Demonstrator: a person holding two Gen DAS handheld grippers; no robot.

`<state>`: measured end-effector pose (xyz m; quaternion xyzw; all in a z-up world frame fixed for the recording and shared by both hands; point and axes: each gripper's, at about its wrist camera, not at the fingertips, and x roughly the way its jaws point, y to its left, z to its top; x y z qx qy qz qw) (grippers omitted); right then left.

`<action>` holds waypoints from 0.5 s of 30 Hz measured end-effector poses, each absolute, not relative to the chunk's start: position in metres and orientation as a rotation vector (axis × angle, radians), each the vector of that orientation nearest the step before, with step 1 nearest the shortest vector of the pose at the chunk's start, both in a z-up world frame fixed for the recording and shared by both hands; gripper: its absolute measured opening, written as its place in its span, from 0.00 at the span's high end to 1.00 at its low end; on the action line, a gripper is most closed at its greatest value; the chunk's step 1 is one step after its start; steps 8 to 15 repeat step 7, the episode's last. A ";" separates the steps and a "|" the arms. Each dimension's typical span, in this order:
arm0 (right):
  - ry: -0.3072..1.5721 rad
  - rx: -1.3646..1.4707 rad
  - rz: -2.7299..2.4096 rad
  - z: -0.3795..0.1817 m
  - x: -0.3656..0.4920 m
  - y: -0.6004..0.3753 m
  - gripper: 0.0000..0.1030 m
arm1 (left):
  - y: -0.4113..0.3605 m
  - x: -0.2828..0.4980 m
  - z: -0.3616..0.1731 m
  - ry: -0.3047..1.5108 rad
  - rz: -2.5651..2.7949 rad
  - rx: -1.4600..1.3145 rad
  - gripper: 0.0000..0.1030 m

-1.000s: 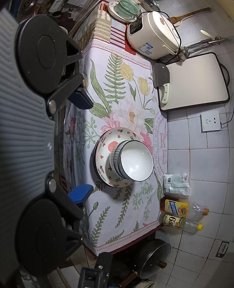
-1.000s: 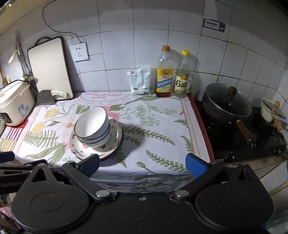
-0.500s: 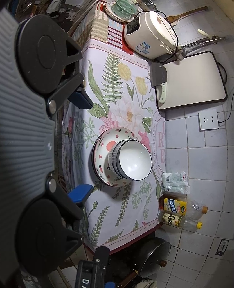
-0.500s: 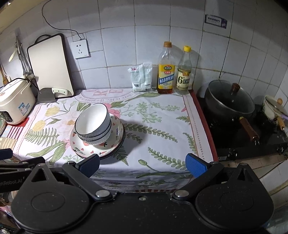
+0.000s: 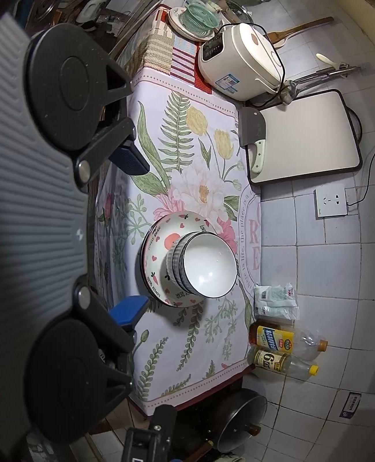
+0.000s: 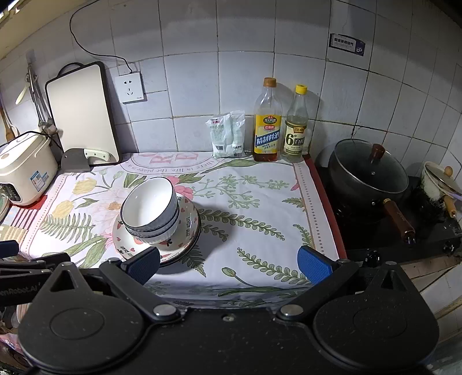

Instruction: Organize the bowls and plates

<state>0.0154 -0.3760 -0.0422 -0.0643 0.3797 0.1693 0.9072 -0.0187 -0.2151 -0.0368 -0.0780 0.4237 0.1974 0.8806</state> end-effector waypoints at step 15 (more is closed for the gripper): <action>0.790 -0.139 0.330 -0.041 0.023 -0.377 0.00 | -0.215 -0.016 -0.031 0.877 0.399 -0.156 0.12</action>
